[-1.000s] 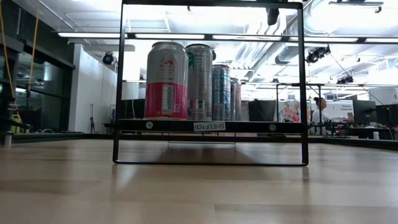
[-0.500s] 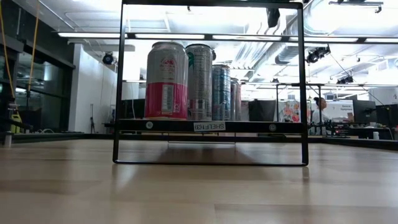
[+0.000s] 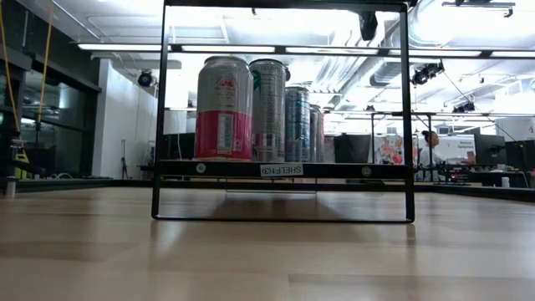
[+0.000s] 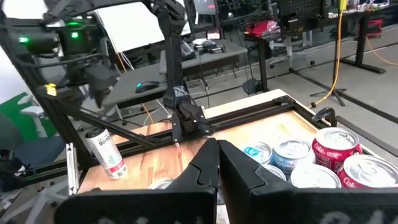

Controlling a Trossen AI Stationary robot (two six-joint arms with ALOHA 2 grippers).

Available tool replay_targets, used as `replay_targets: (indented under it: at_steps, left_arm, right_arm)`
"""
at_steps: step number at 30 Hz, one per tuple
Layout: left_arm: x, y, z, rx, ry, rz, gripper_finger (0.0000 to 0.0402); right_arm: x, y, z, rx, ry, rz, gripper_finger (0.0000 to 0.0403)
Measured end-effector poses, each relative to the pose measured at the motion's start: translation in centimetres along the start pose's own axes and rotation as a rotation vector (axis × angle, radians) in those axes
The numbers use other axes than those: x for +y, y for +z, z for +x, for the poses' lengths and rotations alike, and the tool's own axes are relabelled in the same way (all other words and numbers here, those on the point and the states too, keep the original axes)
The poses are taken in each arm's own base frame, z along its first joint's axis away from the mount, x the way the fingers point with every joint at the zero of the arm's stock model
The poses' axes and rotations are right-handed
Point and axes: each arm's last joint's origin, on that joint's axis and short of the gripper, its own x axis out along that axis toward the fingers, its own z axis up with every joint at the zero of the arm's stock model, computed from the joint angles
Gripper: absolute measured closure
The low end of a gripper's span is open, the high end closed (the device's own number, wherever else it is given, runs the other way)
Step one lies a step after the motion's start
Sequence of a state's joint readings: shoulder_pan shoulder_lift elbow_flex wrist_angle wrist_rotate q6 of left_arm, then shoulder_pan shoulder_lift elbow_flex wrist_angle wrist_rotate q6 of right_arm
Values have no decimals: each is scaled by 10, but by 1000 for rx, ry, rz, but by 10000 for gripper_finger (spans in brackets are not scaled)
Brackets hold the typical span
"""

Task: Place canned beverage on shelf
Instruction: Put the white pink soda can on the shelf aligned with the other white pink soda cans

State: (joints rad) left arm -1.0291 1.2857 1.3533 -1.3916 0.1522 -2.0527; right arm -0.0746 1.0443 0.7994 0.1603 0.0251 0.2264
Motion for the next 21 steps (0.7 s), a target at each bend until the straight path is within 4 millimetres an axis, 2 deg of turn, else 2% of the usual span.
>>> replay_targets:
  at_steps: [11,21]
  left_arm:
    - [-23,-9,34,-30,114,-44,124]
    - [-33,-10,54,-99,176,-44,124]
  right_arm:
    - [-8,-1,0,5,-81,2,402]
    - [-11,0,0,2,-95,4,402]
